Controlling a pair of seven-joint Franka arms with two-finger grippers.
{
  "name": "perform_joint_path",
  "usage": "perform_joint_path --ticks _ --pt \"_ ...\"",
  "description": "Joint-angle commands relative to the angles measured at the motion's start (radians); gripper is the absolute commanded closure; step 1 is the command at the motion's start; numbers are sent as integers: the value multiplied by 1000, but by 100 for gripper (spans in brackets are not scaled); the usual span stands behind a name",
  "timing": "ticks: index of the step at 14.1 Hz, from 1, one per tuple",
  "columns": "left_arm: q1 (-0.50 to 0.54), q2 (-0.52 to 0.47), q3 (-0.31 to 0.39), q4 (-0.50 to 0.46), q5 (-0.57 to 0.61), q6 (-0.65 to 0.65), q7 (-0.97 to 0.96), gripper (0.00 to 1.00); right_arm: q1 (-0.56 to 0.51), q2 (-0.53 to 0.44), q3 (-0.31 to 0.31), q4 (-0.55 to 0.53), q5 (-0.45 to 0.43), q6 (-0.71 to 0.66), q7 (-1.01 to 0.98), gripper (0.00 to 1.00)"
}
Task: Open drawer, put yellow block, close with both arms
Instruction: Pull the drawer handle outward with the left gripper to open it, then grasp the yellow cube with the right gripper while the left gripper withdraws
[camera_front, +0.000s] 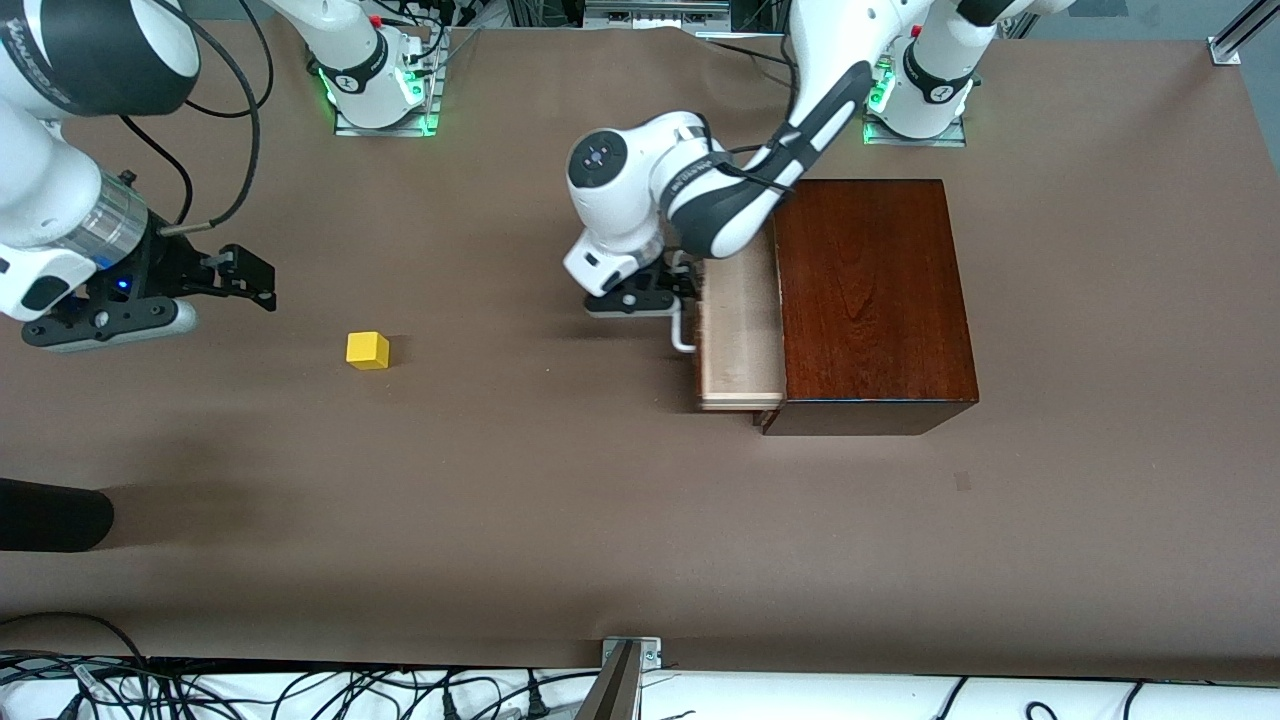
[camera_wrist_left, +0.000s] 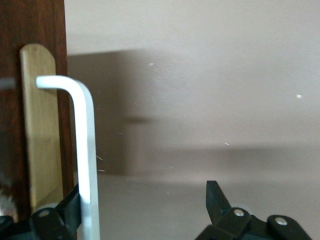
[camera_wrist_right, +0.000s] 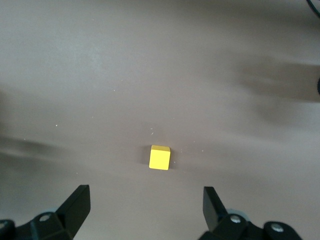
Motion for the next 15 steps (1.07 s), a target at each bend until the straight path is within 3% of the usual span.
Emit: perform_joint_path --ticks 1,5,9,12,15 --pt "-29 54 -23 90 -40 30 -15 0 -6 34 5 22 21 -19 -29 0" --pt "-20 -15 -26 92 -32 -107 21 0 -3 38 8 -56 21 -24 -14 0" --pt "23 -161 -28 90 -150 -226 173 0 -1 44 10 -248 20 175 10 0" --pt "137 -267 -29 90 -210 -331 305 0 -1 71 10 -372 23 340 11 0" --pt "292 -373 -28 90 -248 -410 430 0 -1 120 10 -409 26 414 14 0"
